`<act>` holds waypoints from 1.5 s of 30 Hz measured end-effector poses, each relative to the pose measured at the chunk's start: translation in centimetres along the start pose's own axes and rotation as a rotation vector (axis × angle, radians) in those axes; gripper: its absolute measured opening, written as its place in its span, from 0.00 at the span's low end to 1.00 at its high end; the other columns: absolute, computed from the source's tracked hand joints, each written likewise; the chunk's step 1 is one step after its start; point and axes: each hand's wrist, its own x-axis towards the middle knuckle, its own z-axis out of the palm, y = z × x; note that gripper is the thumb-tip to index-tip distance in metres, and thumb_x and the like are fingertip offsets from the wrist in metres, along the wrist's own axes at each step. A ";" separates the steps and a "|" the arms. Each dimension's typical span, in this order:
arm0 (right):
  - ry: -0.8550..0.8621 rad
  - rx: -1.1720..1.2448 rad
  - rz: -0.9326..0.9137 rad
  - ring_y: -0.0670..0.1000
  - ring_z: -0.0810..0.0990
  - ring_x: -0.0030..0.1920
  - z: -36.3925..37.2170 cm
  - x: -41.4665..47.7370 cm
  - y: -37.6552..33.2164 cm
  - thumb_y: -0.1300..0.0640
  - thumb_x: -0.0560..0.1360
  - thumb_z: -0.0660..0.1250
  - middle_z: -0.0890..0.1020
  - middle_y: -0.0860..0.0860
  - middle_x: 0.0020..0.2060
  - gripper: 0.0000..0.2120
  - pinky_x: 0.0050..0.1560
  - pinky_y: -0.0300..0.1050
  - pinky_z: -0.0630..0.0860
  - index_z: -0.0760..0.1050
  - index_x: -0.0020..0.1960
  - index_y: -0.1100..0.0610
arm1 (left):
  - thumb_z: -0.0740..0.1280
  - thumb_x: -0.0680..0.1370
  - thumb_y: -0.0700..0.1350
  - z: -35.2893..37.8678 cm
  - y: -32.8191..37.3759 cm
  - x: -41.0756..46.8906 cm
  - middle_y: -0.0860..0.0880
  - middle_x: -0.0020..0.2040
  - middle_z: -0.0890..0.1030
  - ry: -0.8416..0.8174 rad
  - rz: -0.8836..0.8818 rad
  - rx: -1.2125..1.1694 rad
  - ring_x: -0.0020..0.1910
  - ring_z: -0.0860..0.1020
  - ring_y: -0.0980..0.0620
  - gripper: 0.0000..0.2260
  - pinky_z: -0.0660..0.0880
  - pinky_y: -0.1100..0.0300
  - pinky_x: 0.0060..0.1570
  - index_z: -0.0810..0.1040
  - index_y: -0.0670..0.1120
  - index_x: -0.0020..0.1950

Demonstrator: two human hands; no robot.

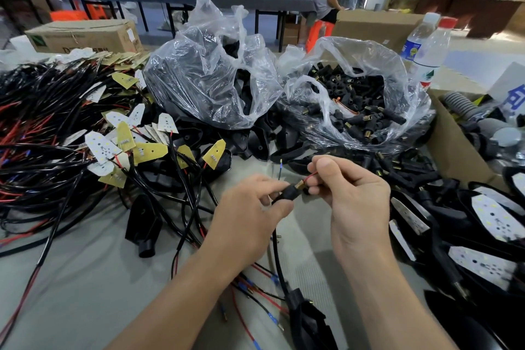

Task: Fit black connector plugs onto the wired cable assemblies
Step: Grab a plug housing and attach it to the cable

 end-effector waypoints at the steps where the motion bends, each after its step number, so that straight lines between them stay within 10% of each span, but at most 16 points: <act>1: -0.024 0.003 0.009 0.49 0.80 0.33 0.1 -0.1 0.0 0.66 0.77 0.70 0.85 0.57 0.36 0.08 0.34 0.39 0.78 0.86 0.43 0.60 | 0.73 0.76 0.47 0.1 0.0 -0.1 0.62 0.43 0.79 -0.019 -0.011 -0.034 0.43 0.76 0.61 0.11 0.71 0.69 0.42 0.81 0.66 0.50; 8: 0.096 -0.148 0.216 0.50 0.82 0.38 -0.2 0.5 1.0 0.58 0.80 0.70 0.86 0.57 0.40 0.11 0.40 0.44 0.81 0.86 0.41 0.57 | 0.71 0.78 0.33 0.3 0.0 0.7 0.57 0.43 0.88 -0.040 -0.184 -0.463 0.44 0.85 0.58 0.20 0.82 0.60 0.48 0.84 0.61 0.48; 13: -0.100 -0.057 0.414 0.49 0.85 0.37 0.8 0.1 1.8 0.61 0.81 0.67 0.88 0.56 0.45 0.07 0.35 0.40 0.81 0.79 0.59 0.59 | 0.68 0.78 0.30 0.2 0.0 0.7 0.44 0.48 0.88 -0.136 -0.210 -0.701 0.47 0.85 0.48 0.16 0.81 0.55 0.49 0.86 0.50 0.54; 20: -0.044 -0.106 0.246 0.51 0.82 0.39 -0.1 0.5 0.9 0.71 0.78 0.66 0.86 0.56 0.39 0.16 0.45 0.44 0.77 0.82 0.58 0.54 | 0.69 0.79 0.34 0.3 -0.2 0.6 0.48 0.47 0.88 -0.152 -0.310 -0.788 0.44 0.83 0.59 0.13 0.78 0.66 0.43 0.88 0.52 0.50; 26: -0.152 -0.421 0.092 0.48 0.77 0.31 0.5 -0.1 1.8 0.64 0.82 0.61 0.87 0.52 0.39 0.14 0.29 0.37 0.70 0.81 0.57 0.48 | 0.69 0.79 0.34 0.3 -0.5 1.0 0.47 0.44 0.87 -0.053 -0.383 -0.874 0.35 0.78 0.56 0.14 0.79 0.66 0.43 0.89 0.50 0.45; 37: -0.117 0.401 0.488 0.53 0.87 0.39 1.2 -0.9 -0.2 0.64 0.82 0.61 0.86 0.60 0.42 0.11 0.38 0.42 0.83 0.83 0.50 0.64 | 0.71 0.74 0.37 0.1 -0.6 1.3 0.47 0.41 0.85 0.068 -0.500 -1.061 0.35 0.79 0.57 0.08 0.80 0.66 0.43 0.87 0.43 0.51; 45: -0.130 -0.351 0.177 0.39 0.82 0.42 1.2 -1.2 0.5 0.60 0.72 0.75 0.87 0.43 0.42 0.08 0.48 0.44 0.77 0.88 0.37 0.51 | 0.70 0.78 0.36 -0.2 -0.2 1.0 0.49 0.40 0.86 0.183 -0.481 -1.018 0.34 0.80 0.58 0.12 0.78 0.68 0.39 0.89 0.50 0.41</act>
